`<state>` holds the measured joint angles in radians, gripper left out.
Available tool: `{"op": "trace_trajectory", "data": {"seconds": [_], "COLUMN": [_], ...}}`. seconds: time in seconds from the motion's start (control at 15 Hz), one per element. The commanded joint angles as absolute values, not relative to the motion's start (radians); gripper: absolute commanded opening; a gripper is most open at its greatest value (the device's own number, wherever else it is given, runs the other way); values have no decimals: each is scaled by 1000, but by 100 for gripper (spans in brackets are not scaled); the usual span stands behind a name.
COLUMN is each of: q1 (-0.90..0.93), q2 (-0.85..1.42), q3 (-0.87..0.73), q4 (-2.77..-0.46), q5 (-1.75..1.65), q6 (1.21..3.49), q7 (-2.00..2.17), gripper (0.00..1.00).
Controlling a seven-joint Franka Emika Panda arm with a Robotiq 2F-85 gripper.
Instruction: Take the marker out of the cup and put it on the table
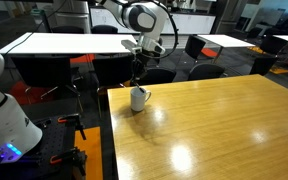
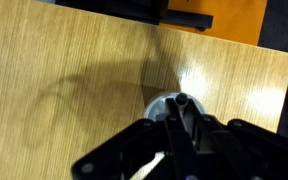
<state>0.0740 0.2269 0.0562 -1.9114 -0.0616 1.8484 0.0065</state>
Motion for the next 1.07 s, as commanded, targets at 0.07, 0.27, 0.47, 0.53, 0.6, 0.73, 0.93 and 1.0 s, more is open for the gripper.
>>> {"op": "trace_trajectory", "data": {"seconds": [0.07, 0.27, 0.47, 0.53, 0.6, 0.73, 0.93, 1.0], "q1": [73, 65, 50, 42, 35, 19, -6, -14], "q2": [86, 7, -61, -76, -85, -97, -96, -90], "q3": [54, 51, 41, 37, 33, 20, 0, -9], "q4": [-2019, -2077, -2132, -2146, -2159, -2182, -2207, -2211], "q5": [-61, -54, -56, -59, -63, -70, -75, -75], "q6": [1857, 1878, 1915, 1933, 1951, 1994, 2061, 2084], "q7": [44, 58, 106, 132, 152, 188, 218, 222], "gripper": [3, 3, 3, 3, 3, 3, 3, 3]}}
